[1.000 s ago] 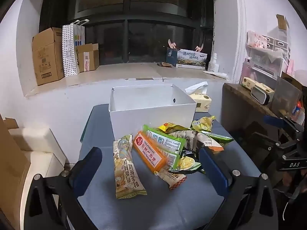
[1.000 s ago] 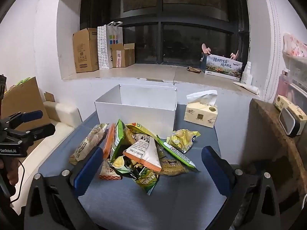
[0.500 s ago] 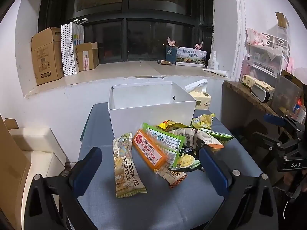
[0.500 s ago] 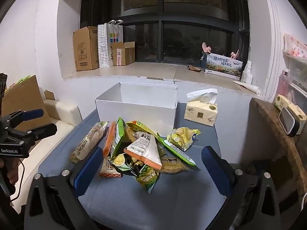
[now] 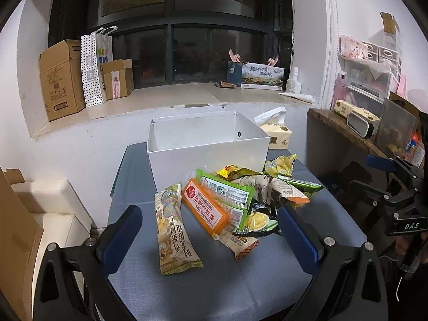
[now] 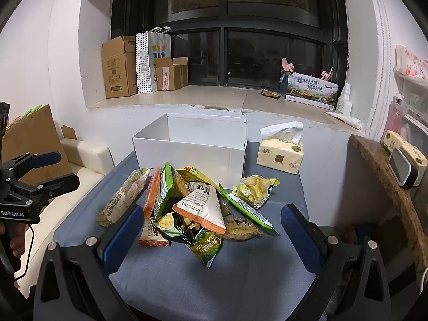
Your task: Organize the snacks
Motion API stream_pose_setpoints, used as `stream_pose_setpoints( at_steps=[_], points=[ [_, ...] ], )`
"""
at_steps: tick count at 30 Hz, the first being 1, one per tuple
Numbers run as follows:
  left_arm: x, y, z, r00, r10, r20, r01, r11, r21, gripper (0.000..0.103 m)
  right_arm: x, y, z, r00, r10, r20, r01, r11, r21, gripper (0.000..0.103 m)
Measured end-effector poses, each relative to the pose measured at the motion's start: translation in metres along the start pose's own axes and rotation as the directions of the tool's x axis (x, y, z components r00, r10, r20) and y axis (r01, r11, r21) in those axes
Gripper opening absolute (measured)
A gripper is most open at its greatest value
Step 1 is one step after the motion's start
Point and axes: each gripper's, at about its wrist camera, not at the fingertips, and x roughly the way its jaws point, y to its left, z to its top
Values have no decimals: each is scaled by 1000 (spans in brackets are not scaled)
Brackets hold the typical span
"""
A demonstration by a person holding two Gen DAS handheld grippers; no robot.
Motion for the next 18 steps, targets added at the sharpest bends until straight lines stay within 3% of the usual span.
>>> stream_pose_setpoints(
  at_steps=[18],
  points=[
    [0,-1,-1,1000,0,-9,0,1000,8,103,0,2,-1,1000,1,-1,-1,1000,-1,103]
  ],
)
